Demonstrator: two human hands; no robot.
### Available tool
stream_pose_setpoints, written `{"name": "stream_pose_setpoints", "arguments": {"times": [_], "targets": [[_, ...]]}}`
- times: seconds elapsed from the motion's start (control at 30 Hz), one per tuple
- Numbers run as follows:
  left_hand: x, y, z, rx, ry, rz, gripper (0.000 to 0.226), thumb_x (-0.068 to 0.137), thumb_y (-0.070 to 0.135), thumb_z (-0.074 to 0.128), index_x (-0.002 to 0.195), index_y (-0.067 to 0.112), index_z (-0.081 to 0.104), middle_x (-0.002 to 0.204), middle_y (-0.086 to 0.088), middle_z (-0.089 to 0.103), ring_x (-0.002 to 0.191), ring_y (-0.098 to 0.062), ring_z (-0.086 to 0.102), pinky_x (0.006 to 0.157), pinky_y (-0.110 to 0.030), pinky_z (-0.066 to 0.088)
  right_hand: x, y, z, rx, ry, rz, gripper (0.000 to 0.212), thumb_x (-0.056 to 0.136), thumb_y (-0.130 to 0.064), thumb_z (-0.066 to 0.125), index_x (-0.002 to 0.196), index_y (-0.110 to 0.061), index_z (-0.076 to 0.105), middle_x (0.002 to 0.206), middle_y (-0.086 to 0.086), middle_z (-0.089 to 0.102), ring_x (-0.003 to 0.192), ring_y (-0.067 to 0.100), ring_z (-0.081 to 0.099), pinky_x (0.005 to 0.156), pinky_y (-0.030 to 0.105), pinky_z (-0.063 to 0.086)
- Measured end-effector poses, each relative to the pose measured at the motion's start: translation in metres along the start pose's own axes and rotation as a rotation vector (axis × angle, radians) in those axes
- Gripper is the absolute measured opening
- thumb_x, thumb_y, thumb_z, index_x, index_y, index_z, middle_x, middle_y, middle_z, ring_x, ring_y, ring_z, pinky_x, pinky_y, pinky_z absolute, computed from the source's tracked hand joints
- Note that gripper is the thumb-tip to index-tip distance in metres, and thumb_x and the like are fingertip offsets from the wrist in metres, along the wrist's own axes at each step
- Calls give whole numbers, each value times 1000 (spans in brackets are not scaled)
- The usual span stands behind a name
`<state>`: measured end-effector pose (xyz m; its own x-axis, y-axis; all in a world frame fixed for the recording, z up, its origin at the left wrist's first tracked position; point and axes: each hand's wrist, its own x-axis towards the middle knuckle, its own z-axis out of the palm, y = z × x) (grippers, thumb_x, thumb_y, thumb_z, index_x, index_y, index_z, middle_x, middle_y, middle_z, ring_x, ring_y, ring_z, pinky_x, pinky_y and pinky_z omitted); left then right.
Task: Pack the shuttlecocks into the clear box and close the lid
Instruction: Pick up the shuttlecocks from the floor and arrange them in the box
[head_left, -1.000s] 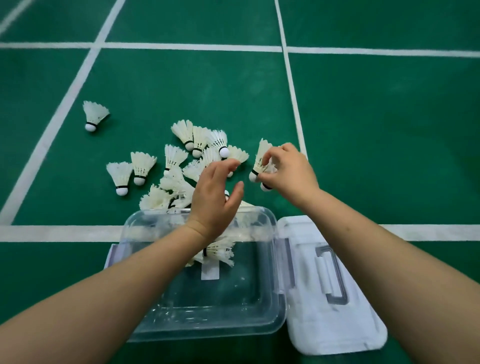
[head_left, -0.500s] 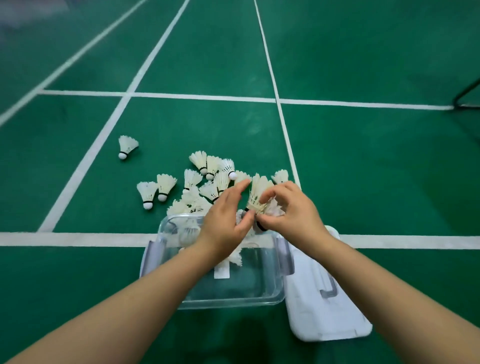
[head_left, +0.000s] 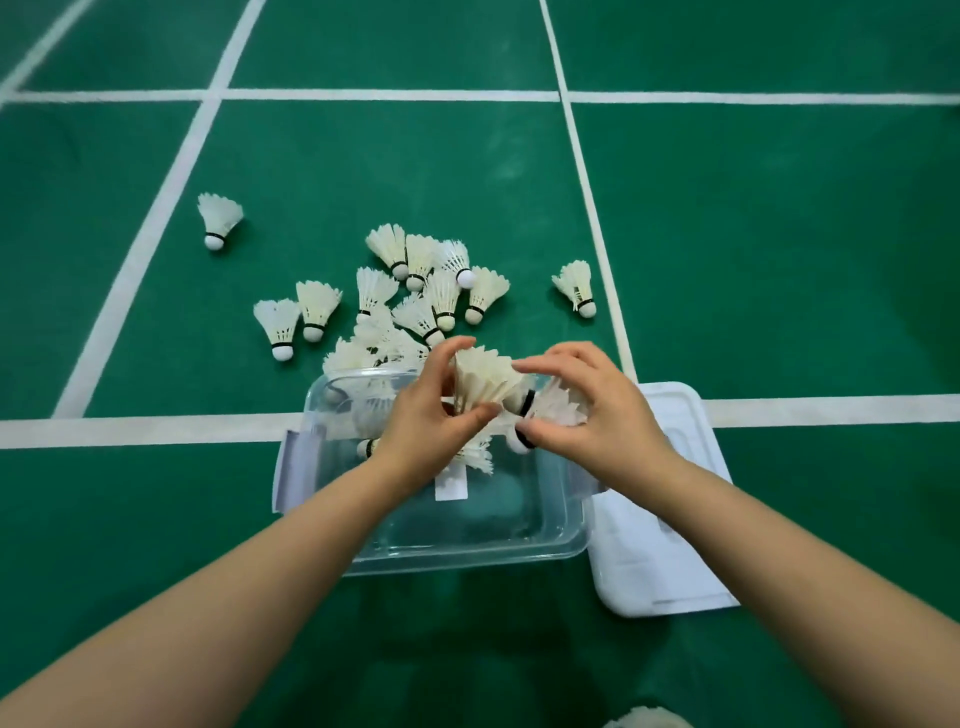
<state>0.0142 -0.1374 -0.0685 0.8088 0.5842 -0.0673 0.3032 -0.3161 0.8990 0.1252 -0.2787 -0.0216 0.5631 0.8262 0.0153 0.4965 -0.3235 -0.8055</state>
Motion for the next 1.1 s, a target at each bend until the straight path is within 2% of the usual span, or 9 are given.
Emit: {"name": "stream_pose_setpoints", "arguments": {"times": [0.07, 0.17, 0.3, 0.43, 0.6, 0.8, 0.87, 0.97, 1.1], "targets": [[-5, -10, 6, 34, 41, -47, 58, 77, 17, 72, 125, 26, 41, 68, 6, 43, 60, -7, 47, 62, -29, 44, 2, 4, -2, 46, 73, 36, 48, 69, -18, 79, 95, -50, 54, 100, -17, 49, 92, -17, 46, 81, -3, 31], [-10, -21, 13, 80, 46, -77, 62, 76, 14, 73, 127, 23, 39, 68, 5, 44, 59, -6, 45, 56, -22, 39, 3, 8, -1, 70, 83, 59, 46, 69, -20, 79, 91, -51, 53, 100, -14, 53, 91, -17, 47, 81, -3, 32], [-11, -31, 21, 188, -16, -108, 72, 77, 15, 71, 137, 23, 32, 86, -5, 56, 77, -22, 56, 65, -29, 40, 3, 9, -5, 104, 157, 39, 49, 70, -15, 77, 92, -51, 52, 103, -8, 54, 92, -6, 50, 81, -1, 33], [-13, -34, 32, 296, -132, -51, 60, 77, 15, 70, 130, 16, 42, 108, -8, 64, 97, -28, 59, 73, -27, 40, 7, 8, -10, 138, 276, 17, 48, 71, -11, 76, 100, -43, 54, 105, -4, 51, 91, -10, 47, 81, -1, 31], [-3, -26, 50, 251, -125, 53, 57, 74, 12, 72, 125, 12, 48, 118, -9, 56, 107, -25, 53, 83, -26, 38, 10, 6, -8, 142, 334, -29, 45, 71, -14, 75, 104, -37, 55, 106, -4, 51, 91, -15, 44, 81, -1, 31], [9, -20, 66, 248, -116, 28, 54, 78, 15, 69, 127, 16, 45, 114, -7, 63, 101, -24, 58, 73, -24, 38, 10, 4, -8, 136, 375, -54, 44, 71, -13, 73, 103, -36, 54, 103, -3, 51, 91, -17, 44, 80, -2, 30], [11, -30, 66, 282, -120, 6, 57, 78, 16, 69, 130, 15, 43, 116, -8, 62, 102, -26, 58, 77, -26, 42, 10, 4, -9, 145, 358, -55, 44, 72, -13, 73, 102, -38, 52, 102, -7, 49, 91, -17, 44, 79, -2, 30], [12, -51, 64, 420, -193, 20, 63, 79, 20, 67, 135, 16, 38, 126, -10, 56, 110, -31, 54, 90, -40, 44, 9, 5, -7, 157, 319, -28, 43, 71, -18, 72, 101, -41, 51, 102, -10, 47, 90, -17, 43, 78, -2, 31], [10, -61, 64, 660, -277, 50, 65, 82, 20, 62, 139, 18, 31, 138, -9, 45, 123, -29, 42, 103, -38, 30, 5, 11, -6, 157, 301, -10, 39, 71, -22, 70, 102, -38, 52, 102, -10, 47, 92, -15, 43, 80, 0, 32]]}}
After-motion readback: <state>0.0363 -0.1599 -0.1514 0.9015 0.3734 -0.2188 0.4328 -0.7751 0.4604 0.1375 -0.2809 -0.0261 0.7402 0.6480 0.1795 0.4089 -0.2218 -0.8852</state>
